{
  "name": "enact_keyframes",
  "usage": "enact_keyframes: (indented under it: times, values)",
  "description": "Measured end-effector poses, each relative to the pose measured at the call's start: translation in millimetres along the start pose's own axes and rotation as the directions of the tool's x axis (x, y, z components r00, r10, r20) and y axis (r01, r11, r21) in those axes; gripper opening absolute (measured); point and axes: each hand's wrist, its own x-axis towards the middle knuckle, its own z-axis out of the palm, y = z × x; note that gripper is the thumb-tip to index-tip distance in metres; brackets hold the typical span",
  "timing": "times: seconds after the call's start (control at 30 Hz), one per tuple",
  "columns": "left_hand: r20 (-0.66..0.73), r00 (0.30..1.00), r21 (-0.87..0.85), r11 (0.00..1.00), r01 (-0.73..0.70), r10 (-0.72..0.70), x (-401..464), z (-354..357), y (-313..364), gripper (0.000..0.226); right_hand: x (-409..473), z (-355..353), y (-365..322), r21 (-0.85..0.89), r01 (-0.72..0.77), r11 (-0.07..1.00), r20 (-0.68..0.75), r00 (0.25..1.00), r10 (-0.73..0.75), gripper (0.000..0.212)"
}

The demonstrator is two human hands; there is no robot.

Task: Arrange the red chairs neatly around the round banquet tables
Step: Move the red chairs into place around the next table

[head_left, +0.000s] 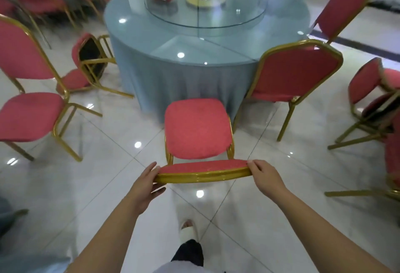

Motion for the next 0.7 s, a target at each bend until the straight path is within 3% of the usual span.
enact_keyframes:
  times: [0.2, 0.27, 0.47, 0.7]
  values:
    - [0.06, 0.997, 0.112, 0.992, -0.053, 0.047, 53.2, 0.8, 75.6, 0.053, 54.0, -18.3, -70.6, -0.122, 0.045, 0.991, -0.036, 0.998, -0.05, 0.033]
    - [0.067, 0.995, 0.18, 0.98, -0.08, 0.069, 66.1, 1.8, 97.4, 0.057, 66.0, -25.2, -92.1, -0.142, 0.097, 0.985, -0.028, 0.994, -0.102, 0.045]
    - [0.062, 0.993, 0.206, 0.972, -0.114, 0.104, 88.7, 3.0, 134.7, 0.051, 87.4, -31.1, -153.9, 0.001, 0.303, 0.953, -0.006, 0.953, -0.303, 0.038]
    - [-0.137, 0.989, 0.086, 0.996, -0.038, 0.05, 87.2, -45.4, 140.8, 0.037, 138.9, 11.4, -246.8, 0.036, 0.537, 0.843, 0.278, 0.805, -0.524, 0.036]
